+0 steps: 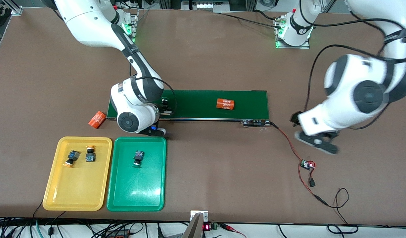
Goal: Sort buttons by color to trays
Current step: 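Drop the button into the green tray with the right gripper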
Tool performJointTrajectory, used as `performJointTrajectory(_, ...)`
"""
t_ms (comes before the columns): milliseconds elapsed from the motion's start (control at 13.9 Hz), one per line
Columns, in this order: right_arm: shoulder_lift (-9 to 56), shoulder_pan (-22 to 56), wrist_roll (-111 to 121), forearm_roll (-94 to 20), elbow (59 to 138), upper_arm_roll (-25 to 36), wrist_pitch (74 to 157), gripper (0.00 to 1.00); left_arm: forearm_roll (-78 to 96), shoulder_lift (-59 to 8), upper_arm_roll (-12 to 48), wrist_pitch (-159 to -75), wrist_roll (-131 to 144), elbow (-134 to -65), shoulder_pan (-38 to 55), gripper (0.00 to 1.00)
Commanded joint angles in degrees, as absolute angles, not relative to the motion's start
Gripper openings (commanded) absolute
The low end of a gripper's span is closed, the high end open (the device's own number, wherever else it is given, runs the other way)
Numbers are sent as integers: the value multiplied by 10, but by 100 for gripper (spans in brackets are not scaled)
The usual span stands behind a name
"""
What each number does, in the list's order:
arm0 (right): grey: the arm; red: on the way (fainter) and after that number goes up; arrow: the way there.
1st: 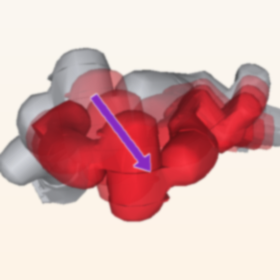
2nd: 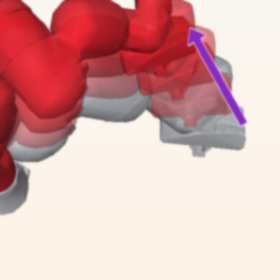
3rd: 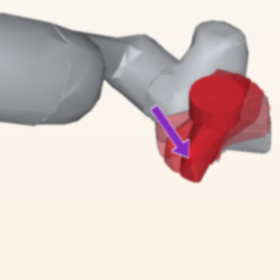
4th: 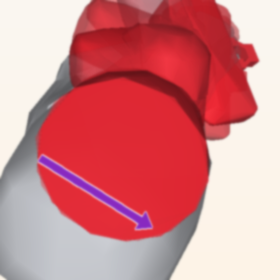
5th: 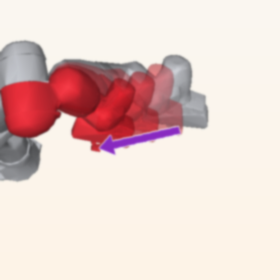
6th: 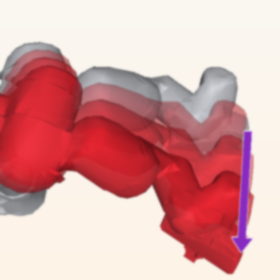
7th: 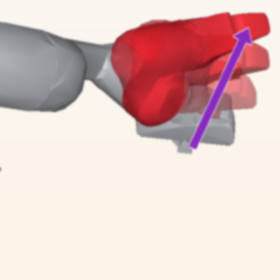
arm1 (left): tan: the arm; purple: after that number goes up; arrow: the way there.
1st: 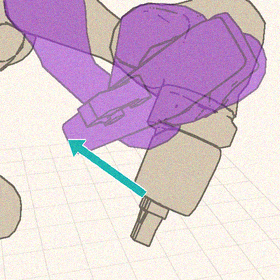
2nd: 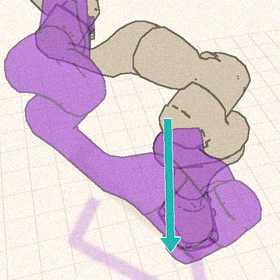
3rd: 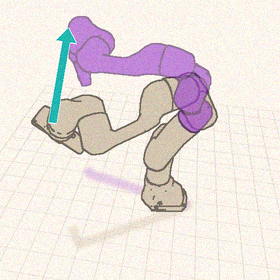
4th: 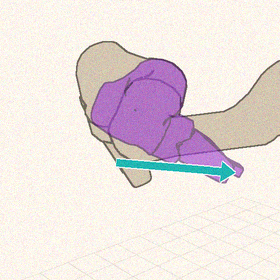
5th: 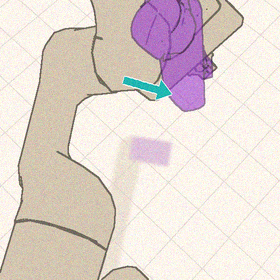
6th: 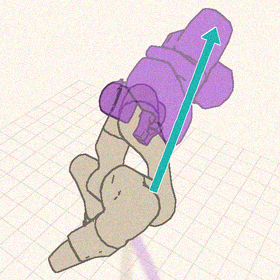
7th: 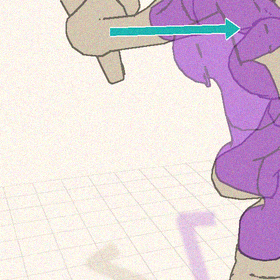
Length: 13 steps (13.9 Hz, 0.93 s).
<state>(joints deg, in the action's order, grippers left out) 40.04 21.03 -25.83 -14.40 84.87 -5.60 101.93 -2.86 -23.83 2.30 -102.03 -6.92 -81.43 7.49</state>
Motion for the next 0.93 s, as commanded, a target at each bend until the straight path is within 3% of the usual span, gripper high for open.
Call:
performJointTrajectory(0, 395, 196, -235, -118, 796, -54, 977, 10, -8, -203, 8, -1013, -13, -821, 34, 100)
performJointTrajectory(215, 403, 169, -191, -63, 739, -53, 997, 11, -4, -183, 8, -1013, -8, -825, -17, 100)
performJointTrajectory(646, 458, 148, -109, -44, 722, -44, 1272, 11, -6, -108, 7, -968, 43, -837, -32, 100)
performJointTrajectory(861, 497, 156, -107, -11, 721, -45, 1372, 11, -6, -83, 6, -949, 36, -839, -32, 100)
